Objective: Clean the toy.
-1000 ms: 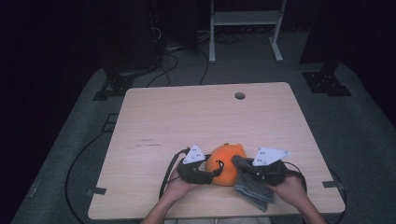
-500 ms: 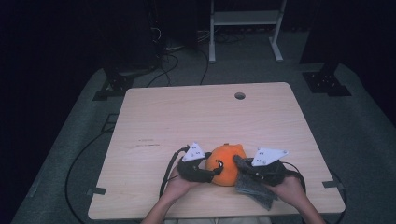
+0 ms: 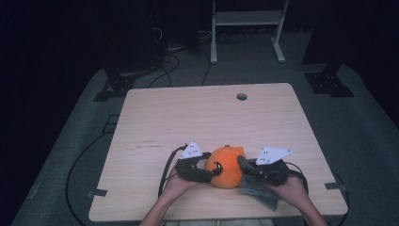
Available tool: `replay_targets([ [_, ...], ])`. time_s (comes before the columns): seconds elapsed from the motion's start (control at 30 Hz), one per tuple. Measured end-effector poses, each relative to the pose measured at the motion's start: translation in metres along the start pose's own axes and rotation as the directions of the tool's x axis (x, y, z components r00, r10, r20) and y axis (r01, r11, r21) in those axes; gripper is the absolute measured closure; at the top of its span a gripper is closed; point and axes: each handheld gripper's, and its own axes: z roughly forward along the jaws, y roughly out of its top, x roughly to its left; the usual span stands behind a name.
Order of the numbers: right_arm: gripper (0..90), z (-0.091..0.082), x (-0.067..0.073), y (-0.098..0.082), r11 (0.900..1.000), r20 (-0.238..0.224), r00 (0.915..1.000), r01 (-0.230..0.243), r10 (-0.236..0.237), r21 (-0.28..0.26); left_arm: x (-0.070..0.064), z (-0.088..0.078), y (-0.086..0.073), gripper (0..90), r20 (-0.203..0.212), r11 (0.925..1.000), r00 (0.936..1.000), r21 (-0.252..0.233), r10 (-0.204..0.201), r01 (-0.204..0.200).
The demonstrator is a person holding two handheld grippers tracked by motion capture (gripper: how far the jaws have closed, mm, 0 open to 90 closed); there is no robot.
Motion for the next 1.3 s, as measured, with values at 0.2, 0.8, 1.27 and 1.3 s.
replay_targets([
  [0.2,77.8,-0.005,-0.013,-0.014,0.998,0.027,0.9989,-0.041,0.039,0.049,0.0,0.001,-0.006,34.7,0.0,0.9998,0.9998,0.012,0.017,-0.017],
  [0.8,77.7,-0.011,-0.019,-0.013,0.992,-0.037,0.9926,-0.117,0.116,-0.039,-0.008,0.002,-0.008,41.0,0.021,0.9933,0.9937,0.033,0.11,-0.111],
  [1.27,77.5,-0.013,-0.025,-0.011,0.986,-0.048,0.9887,-0.145,0.142,-0.08,-0.009,-0.001,-0.011,41.6,0.014,0.9918,0.9924,0.035,0.122,-0.123],
  [1.3,77.5,-0.011,-0.024,-0.007,0.986,-0.058,0.9889,-0.141,0.137,-0.088,-0.009,-0.001,-0.012,41.6,0.013,0.9921,0.9927,0.036,0.119,-0.12],
])
